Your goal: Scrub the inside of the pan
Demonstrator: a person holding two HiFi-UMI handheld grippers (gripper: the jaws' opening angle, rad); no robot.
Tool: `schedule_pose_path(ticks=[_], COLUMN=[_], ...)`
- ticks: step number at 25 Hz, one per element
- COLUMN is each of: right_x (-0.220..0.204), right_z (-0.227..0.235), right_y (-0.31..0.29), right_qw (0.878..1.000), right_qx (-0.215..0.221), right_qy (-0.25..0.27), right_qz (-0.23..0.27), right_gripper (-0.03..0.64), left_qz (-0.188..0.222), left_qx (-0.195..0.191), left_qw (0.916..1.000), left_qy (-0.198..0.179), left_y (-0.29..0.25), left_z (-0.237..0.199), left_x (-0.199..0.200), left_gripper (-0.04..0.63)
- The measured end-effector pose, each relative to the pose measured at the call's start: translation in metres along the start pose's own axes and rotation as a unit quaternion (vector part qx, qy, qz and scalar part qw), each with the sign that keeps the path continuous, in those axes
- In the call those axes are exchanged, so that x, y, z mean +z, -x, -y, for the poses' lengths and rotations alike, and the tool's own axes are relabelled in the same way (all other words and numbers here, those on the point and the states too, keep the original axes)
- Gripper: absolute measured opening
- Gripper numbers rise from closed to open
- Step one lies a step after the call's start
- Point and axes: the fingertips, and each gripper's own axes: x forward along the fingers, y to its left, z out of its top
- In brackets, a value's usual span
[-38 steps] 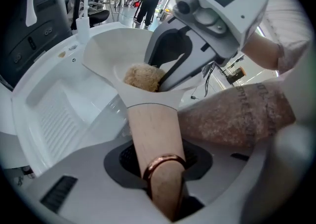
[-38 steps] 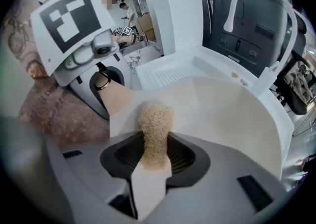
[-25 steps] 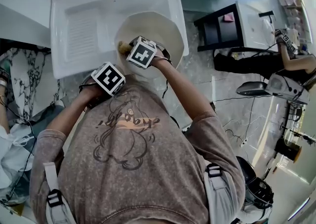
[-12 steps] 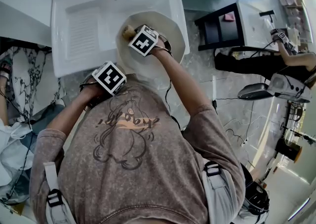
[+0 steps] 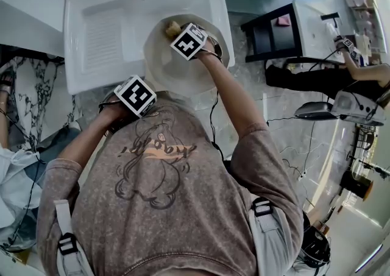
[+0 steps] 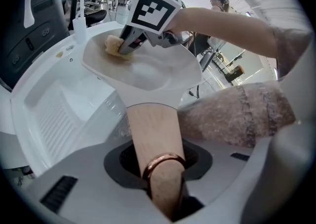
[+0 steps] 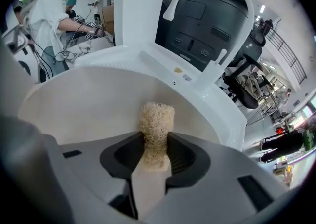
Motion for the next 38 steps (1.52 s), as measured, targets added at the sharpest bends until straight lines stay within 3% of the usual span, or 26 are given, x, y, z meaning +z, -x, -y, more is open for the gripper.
schedule_pose_path(ticks=[13,19,29,38], right_x=[-0.045,-0.071,-0.111,-0.123], right_z=[0.027,0.021,-0.008,-0.037], right_y=[0.003,0.009,0.023,0.032], right_qw=[0.999,0.994,0.983,0.974], right_qx=[-0.014,-0.001,0.056,0.11], right_qy=[0.011,0.066,0.115,0.124], right_qz=[-0.048,-0.086,-0.134,-0.156], right_gripper=[0.155,0.153,0.152,0.152], left_qz=[-0.001,-0.001,-0.002,-0.003], left_qx=[-0.011,-0.015,-0.02,-0.029], left_qw=[0.9999,0.9999,0.9998,0.9995], left_qy=[0.007,0.008,0.009,0.015], left_y=[-0.001,-0.002,-0.004,-0.005], left_z=[-0.001,-0.003,-0.001,-0.001], left_x=[-0.001,0.0,0.004,0.004], left_gripper=[0.137,0.137,0.137,0.137])
